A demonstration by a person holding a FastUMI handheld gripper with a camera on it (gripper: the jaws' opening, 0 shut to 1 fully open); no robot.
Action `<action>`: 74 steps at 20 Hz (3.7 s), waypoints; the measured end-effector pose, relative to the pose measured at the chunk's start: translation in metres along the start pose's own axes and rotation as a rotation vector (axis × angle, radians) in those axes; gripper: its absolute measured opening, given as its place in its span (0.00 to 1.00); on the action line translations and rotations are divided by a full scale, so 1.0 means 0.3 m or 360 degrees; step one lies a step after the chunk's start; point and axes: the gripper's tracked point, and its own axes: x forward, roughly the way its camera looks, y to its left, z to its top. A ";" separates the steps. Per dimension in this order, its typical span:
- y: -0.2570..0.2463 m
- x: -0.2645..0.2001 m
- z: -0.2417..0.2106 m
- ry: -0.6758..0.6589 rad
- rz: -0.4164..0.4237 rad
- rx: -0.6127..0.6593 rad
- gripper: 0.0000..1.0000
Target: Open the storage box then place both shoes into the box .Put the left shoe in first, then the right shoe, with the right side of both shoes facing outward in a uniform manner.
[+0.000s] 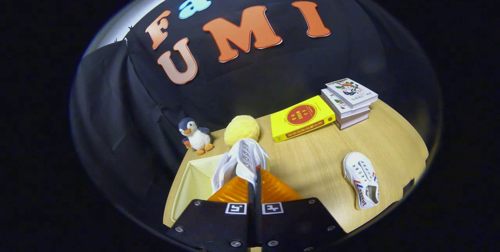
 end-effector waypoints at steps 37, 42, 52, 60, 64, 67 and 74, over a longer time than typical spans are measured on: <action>0.351 0.210 -0.348 0.0166 -0.0104 -0.0067 0.98; 0.220 0.144 -0.224 0.0091 -0.0145 -0.0103 0.98; -0.191 0.036 0.023 -0.0037 -0.0300 -0.0183 0.98; -0.540 -0.028 0.049 0.0014 -0.0357 -0.0246 0.98; -0.743 -0.047 -0.009 0.0078 -0.0426 -0.0265 0.99; -0.862 -0.055 -0.053 0.0142 -0.0458 -0.0300 0.99; -1.035 -0.063 -0.236 0.0354 -0.0479 -0.0391 0.99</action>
